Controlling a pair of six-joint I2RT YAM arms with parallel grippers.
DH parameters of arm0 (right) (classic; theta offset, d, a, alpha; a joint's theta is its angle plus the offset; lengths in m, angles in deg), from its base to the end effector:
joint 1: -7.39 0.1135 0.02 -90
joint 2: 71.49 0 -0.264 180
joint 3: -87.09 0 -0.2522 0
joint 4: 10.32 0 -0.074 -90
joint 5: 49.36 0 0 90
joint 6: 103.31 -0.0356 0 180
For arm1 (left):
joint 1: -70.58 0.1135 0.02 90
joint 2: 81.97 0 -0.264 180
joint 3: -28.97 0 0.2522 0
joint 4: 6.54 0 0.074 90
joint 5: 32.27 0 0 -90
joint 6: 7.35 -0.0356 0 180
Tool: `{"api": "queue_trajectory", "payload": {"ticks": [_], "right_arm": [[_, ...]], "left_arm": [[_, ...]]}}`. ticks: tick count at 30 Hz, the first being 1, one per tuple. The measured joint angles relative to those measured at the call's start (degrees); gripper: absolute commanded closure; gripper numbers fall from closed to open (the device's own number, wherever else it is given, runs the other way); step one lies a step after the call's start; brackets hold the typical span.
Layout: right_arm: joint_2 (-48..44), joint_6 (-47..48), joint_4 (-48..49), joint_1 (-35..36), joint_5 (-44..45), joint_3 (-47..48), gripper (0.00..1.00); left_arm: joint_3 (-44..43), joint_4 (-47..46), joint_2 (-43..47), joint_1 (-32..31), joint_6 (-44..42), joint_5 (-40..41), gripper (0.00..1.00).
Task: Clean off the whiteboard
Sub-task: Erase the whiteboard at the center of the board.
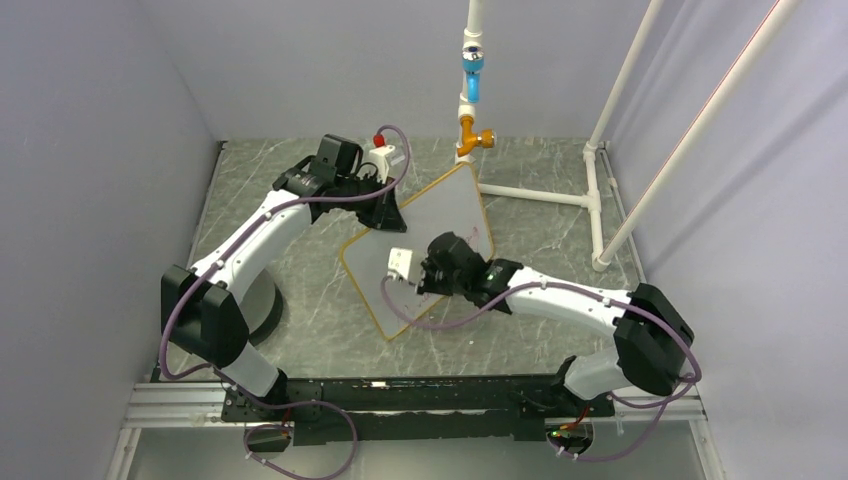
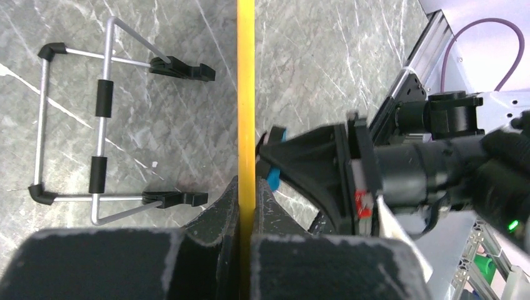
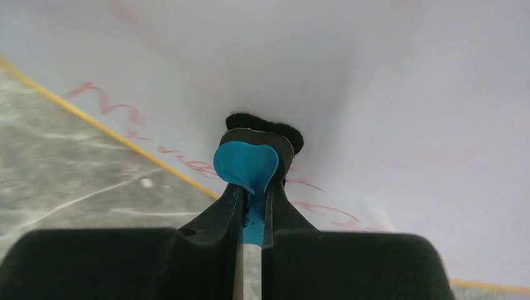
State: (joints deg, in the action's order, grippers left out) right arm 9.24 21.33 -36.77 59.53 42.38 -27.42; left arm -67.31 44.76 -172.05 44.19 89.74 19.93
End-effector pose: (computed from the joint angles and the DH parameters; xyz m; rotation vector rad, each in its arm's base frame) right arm 0.1866 0.2383 0.2349 -1.5693 1.6829 0.1224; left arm 0.2977 -0.1721 0.3324 0.7274 2.2791 -1.0585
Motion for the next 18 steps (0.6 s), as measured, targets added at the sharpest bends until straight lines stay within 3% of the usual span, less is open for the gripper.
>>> {"api": "queue_trajectory", "payload": {"ticks": [5, 13, 18], "right_arm": [[-0.04, 1.51, 0.87, 5.51, -0.92, -4.87, 1.0], [0.0, 1.25, -1.07, -2.78, -0.11, -2.32, 1.0], [-0.22, 1.16, -0.98, -3.08, 0.79, -0.7, 1.0]], "left_arm": [[0.04, 1.07, 0.04, -0.85, -0.28, -1.01, 1.0], [0.04, 0.31, 0.04, -0.55, -0.22, -0.31, 1.0], [0.04, 0.26, 0.07, -0.31, 0.02, -0.02, 1.0]]}}
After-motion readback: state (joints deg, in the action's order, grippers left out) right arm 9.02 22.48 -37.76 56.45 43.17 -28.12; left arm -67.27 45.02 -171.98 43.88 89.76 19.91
